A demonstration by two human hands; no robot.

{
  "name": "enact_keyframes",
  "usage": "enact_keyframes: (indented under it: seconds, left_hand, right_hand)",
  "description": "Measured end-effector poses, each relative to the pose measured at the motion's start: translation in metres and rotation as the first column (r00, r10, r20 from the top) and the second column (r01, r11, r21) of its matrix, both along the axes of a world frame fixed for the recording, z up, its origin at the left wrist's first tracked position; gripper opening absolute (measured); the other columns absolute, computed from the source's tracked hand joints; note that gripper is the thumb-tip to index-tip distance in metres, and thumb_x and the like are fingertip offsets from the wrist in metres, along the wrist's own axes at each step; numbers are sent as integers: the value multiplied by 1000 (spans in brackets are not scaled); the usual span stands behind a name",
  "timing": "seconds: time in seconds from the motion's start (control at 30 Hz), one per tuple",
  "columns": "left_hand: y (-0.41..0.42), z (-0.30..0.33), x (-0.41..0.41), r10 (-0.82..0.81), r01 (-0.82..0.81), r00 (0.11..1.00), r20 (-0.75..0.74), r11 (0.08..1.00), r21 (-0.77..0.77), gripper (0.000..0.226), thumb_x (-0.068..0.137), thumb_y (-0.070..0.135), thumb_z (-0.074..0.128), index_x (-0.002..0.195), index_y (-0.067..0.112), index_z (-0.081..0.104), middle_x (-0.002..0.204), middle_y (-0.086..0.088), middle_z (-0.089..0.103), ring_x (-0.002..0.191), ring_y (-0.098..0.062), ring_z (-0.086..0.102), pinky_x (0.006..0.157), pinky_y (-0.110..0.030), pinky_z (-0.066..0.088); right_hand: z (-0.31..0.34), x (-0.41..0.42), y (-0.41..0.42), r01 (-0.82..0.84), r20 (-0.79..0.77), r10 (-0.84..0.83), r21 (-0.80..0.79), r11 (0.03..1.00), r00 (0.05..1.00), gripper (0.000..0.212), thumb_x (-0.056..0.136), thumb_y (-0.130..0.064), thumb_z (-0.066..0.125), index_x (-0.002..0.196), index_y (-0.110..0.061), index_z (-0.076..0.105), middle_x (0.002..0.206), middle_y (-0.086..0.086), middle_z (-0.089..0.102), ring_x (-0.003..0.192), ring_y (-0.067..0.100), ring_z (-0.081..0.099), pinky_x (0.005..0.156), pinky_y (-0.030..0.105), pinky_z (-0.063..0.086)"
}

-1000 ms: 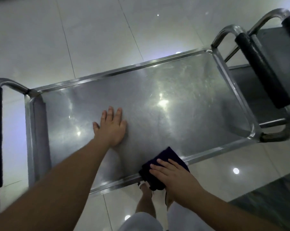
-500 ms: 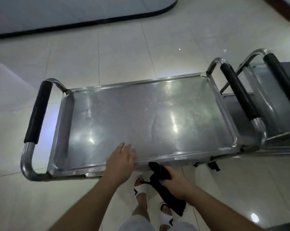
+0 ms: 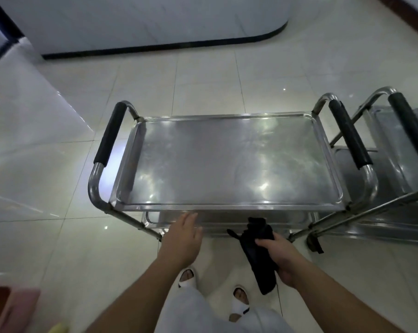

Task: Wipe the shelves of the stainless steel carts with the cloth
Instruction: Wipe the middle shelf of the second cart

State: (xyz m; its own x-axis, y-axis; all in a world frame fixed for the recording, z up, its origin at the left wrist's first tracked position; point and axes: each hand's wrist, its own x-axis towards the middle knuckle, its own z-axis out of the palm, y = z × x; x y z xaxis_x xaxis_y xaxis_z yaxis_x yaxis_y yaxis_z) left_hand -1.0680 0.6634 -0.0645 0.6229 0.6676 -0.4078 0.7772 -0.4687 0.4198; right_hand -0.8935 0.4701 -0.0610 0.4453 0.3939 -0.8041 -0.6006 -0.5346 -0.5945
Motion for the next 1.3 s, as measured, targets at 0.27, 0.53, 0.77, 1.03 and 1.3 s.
enact_keyframes:
  seconds: [0.27,0.53,0.77,1.03,1.3]
  left_hand:
    - [21,-22,-66,24,-28,997,-77,999,-42,53,107,45,36,158,30,38,164,7,34,145,-21,40,112,-44,38]
    - [71,-49,-156,-60,46,989,-138,993,-108,53,107,47,36,159,32,35,165,8,32,147,-21,38,115,-44,36]
    - [107,-75,-220,-104,70,969,-222,985,-155,56,109,47,33,162,30,29,169,5,27,151,-25,32,120,-46,31]
    - [96,-96,-228,31,-58,974,-225,992,-115,54,109,44,36,160,28,34,165,4,36,147,-24,39,116,-42,35]
    - [98,-160,-215,234,-248,967,-105,957,-148,53,108,42,41,159,26,36,163,1,39,146,-23,40,118,-43,35]
  right_hand:
    - [-13,-47,27,7,-3,-7,-44,999,1000,28,99,-9,63,125,-19,64,107,14,74,97,36,71,74,43,60]
    - [-36,-131,86,163,-90,-175,-123,979,980,14,99,-19,65,113,-18,63,106,16,73,96,37,69,70,41,56]
    - [-53,-208,124,217,-151,-233,-115,969,961,12,99,-11,63,111,-13,62,110,17,70,107,39,66,102,55,51]
    - [-80,-205,137,86,-180,-95,-59,995,979,13,97,-12,65,107,-21,65,105,12,75,102,34,69,98,51,54]
    - [-142,-175,163,-75,-136,82,56,996,987,22,99,-10,62,113,-26,65,93,3,80,88,26,76,75,40,60]
